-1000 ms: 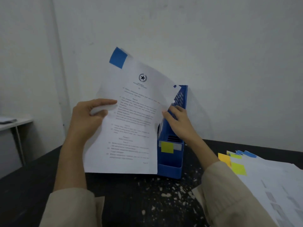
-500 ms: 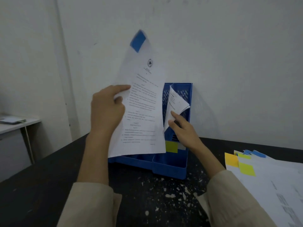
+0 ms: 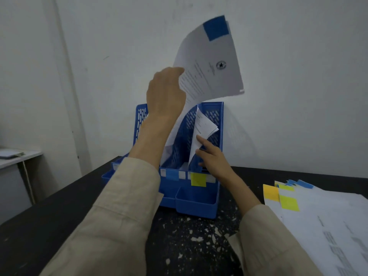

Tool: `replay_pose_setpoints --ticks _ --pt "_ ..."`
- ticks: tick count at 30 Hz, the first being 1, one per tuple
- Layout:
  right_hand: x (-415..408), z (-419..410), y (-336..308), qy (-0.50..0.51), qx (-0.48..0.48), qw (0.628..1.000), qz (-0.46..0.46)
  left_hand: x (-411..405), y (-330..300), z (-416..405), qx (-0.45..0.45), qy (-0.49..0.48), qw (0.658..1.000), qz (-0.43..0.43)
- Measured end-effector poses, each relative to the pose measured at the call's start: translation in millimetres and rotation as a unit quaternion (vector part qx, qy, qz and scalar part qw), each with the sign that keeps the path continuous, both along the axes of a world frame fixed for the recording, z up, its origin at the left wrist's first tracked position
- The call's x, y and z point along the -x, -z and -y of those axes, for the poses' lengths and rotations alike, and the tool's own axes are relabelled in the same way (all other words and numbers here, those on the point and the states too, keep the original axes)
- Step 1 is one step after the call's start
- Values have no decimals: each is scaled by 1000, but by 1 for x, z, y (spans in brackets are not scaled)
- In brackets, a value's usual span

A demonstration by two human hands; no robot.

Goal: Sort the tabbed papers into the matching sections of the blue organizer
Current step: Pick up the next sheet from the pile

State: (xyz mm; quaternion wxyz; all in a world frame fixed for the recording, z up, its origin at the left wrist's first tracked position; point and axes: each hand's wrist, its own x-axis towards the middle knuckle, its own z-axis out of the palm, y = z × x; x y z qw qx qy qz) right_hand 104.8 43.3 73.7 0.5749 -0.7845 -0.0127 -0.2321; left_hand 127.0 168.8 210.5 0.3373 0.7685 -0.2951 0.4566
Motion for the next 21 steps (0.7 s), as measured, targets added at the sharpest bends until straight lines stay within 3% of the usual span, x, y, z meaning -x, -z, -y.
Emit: replay_pose_setpoints --ticks 3,6,14,21 --pt "0 0 -2 1 -6 1000 -5 -6 29 8 27 72 996 -43" --pt "-1 2 -3 6 3 1000 -5 -15 68 18 2 109 987 -118" --pt "-2 7 -5 -7 -2 1000 7 -26 122 26 -61 188 962 -189" --pt "0 6 -9 -5 3 1000 7 -40 124 24 -84 151 980 -96"
